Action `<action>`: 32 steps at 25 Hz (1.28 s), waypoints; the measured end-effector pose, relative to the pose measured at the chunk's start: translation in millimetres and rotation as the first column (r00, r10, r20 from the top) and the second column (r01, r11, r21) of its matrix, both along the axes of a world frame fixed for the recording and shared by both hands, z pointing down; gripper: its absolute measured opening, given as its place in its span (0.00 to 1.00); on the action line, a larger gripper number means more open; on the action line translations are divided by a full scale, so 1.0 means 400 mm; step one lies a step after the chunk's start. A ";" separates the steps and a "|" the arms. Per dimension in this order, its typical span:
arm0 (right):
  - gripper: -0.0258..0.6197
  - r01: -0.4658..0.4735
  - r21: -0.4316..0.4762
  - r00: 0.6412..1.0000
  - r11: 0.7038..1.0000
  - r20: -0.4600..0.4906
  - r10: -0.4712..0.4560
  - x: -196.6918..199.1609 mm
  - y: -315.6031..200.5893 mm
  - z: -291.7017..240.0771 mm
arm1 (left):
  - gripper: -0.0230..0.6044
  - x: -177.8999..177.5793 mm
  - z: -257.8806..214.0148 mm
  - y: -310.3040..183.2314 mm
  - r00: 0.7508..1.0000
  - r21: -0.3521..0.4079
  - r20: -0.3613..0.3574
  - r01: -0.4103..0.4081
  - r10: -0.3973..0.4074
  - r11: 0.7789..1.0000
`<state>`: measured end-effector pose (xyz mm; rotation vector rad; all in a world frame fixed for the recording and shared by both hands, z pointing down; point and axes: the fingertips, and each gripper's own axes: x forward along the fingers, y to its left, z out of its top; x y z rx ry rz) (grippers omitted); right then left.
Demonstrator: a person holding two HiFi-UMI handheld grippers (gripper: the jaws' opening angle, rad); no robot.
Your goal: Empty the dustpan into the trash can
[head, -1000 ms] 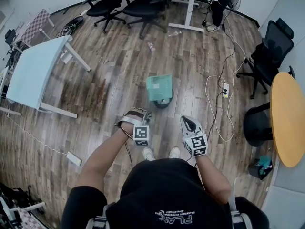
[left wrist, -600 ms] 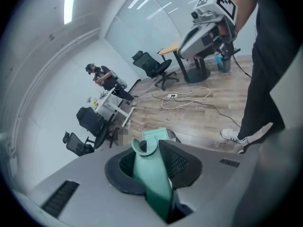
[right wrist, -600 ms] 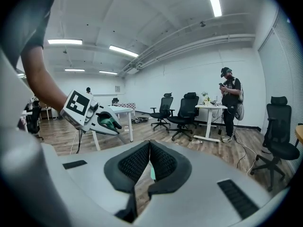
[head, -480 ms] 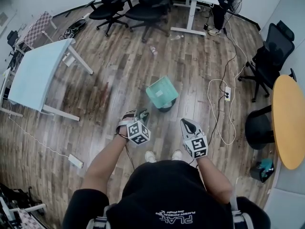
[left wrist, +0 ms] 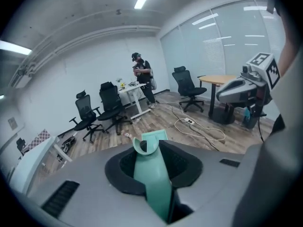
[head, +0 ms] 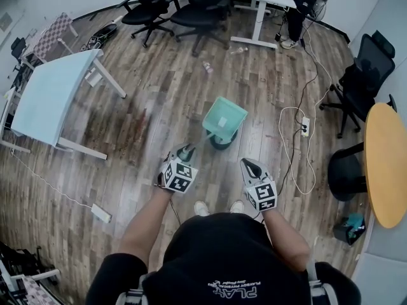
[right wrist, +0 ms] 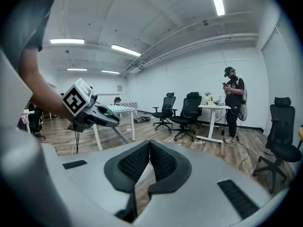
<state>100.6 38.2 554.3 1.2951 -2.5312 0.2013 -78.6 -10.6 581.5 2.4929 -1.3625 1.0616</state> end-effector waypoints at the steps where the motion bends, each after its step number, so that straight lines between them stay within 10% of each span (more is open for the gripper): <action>1: 0.08 0.002 0.000 1.000 1.000 -0.001 -0.002 -0.005 -0.001 -0.001 | 0.18 -0.006 -0.006 -0.001 1.000 0.008 -0.015 0.021 -0.021 1.000; 15: 0.08 0.042 0.005 0.999 0.999 -0.015 -0.042 -0.116 -0.006 -0.007 | 0.18 -0.141 -0.045 -0.019 0.933 -0.006 -0.202 0.301 -0.296 0.953; 32: 0.08 0.031 0.005 0.999 0.999 -0.025 -0.031 -0.274 -0.032 -0.008 | 0.18 -0.348 -0.020 -0.023 0.899 -0.032 -0.202 0.390 -0.388 0.920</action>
